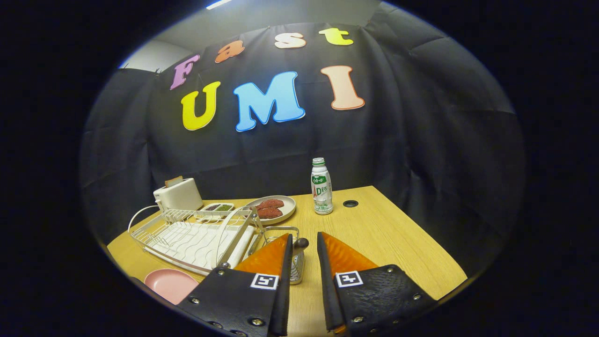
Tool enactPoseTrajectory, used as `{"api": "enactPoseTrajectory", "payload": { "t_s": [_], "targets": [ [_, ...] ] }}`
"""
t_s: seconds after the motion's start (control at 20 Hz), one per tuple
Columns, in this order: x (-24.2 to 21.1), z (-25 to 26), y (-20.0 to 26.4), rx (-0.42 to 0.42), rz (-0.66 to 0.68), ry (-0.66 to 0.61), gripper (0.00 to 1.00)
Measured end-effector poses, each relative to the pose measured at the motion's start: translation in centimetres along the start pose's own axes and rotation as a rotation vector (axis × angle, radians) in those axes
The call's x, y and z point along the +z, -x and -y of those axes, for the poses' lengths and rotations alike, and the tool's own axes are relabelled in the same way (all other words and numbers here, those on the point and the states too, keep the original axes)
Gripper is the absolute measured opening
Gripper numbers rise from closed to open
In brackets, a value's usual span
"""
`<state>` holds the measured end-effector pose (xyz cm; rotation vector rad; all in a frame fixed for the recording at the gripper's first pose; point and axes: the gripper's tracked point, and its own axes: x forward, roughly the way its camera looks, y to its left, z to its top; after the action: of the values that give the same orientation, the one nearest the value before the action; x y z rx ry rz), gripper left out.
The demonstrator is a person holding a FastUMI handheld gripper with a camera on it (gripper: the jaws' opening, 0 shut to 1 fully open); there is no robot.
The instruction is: Take the plate from the dish rack, then take the spoon from the basket and place it into the plate.
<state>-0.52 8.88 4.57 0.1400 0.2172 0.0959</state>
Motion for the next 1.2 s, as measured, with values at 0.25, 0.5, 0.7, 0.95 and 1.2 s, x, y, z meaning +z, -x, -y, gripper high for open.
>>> {"api": "enactPoseTrajectory", "payload": {
  "t_s": [0.25,0.5,0.7,0.95,1.2],
  "targets": [
    [-0.6,-0.8,-2.7,0.034,0.004,-0.035,0.30],
    [-0.9,-1.9,-3.3,0.056,-0.013,-0.044,0.25],
    [-0.2,-2.2,-3.1,0.039,-0.013,-0.044,0.07],
    [0.1,-2.4,-2.7,0.034,-0.053,-0.069,0.02],
    [2.3,-2.8,-2.3,0.028,-0.047,-0.048,0.02]
  ]
}}
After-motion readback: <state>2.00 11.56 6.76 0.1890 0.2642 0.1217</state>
